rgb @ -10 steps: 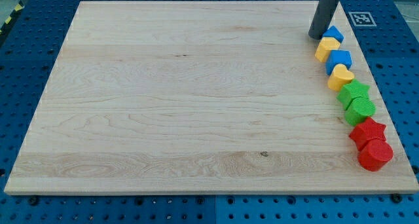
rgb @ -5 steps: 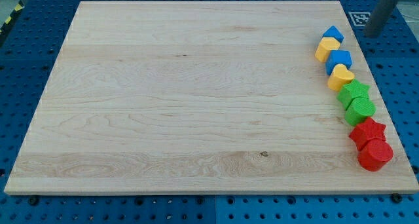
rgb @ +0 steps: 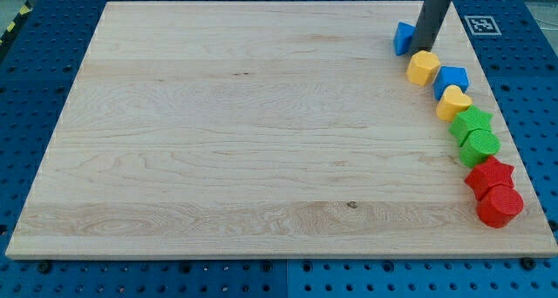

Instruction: Move the triangle to the top center

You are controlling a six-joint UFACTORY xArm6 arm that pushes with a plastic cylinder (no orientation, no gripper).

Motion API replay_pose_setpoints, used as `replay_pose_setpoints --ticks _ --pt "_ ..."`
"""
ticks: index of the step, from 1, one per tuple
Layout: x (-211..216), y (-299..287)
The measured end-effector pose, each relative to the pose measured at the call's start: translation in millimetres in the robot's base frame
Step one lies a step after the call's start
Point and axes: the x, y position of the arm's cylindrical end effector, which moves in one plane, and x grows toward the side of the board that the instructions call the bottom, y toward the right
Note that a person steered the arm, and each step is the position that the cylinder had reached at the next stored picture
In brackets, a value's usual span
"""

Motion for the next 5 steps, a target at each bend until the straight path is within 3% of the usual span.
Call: replay_pose_setpoints --ticks 2,4,5 --pt "-31.5 15.5" --pt "-31.8 -102.4" --pt "-32.5 -114.8"
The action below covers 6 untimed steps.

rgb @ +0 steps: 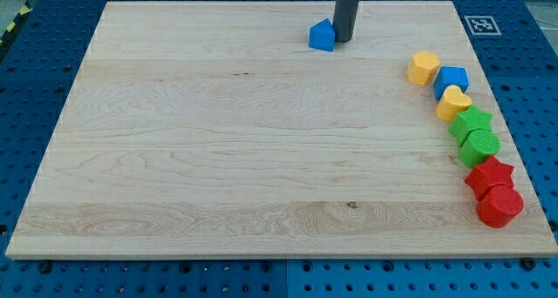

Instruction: Move the triangle to the top center

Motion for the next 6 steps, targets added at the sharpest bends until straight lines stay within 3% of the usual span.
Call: replay_pose_setpoints --ticks 2,5,6 --pt "18.2 7.2" --pt "-18.8 -49.4" --pt "-18.9 -4.4"
